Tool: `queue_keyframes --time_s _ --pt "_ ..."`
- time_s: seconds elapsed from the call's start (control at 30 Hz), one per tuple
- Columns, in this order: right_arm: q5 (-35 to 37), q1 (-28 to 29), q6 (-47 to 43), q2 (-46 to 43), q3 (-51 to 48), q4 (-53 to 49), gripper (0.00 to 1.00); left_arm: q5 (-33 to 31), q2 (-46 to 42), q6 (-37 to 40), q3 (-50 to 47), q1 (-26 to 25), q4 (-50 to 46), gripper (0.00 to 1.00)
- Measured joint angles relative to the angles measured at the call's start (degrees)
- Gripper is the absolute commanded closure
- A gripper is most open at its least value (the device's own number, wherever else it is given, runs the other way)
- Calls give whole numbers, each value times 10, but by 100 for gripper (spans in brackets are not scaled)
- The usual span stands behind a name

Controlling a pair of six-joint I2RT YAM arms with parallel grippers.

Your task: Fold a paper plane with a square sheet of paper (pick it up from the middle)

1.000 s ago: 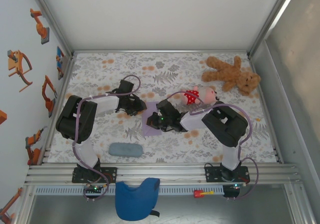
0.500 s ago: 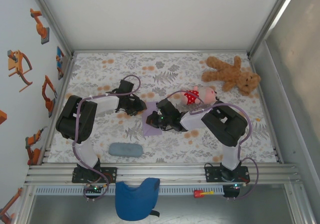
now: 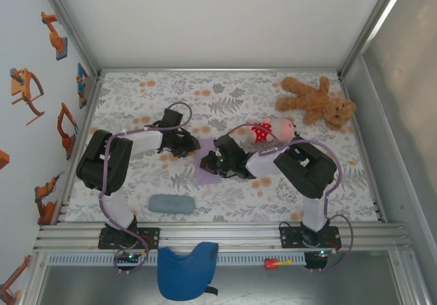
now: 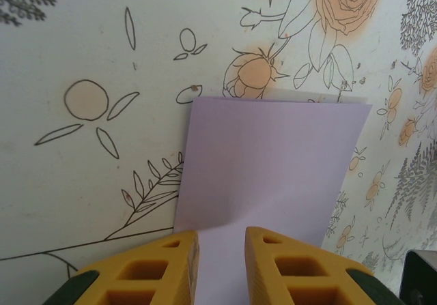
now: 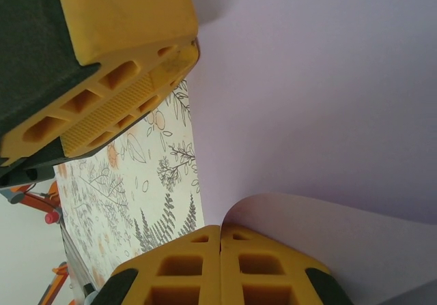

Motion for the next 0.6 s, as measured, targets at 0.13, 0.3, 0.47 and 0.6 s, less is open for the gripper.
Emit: queue_keyframes --time_s 0.13,0.3,0.47,0.6 --pt "0 0 0 0 0 0 100 0 0 0 0 0 0 74" --pt "0 0 0 0 0 0 100 0 0 0 0 0 0 74" --pt "0 0 0 4 0 2 100 0 0 0 0 0 0 74" --pt "0 0 2 9 0 4 100 0 0 0 0 0 0 74"
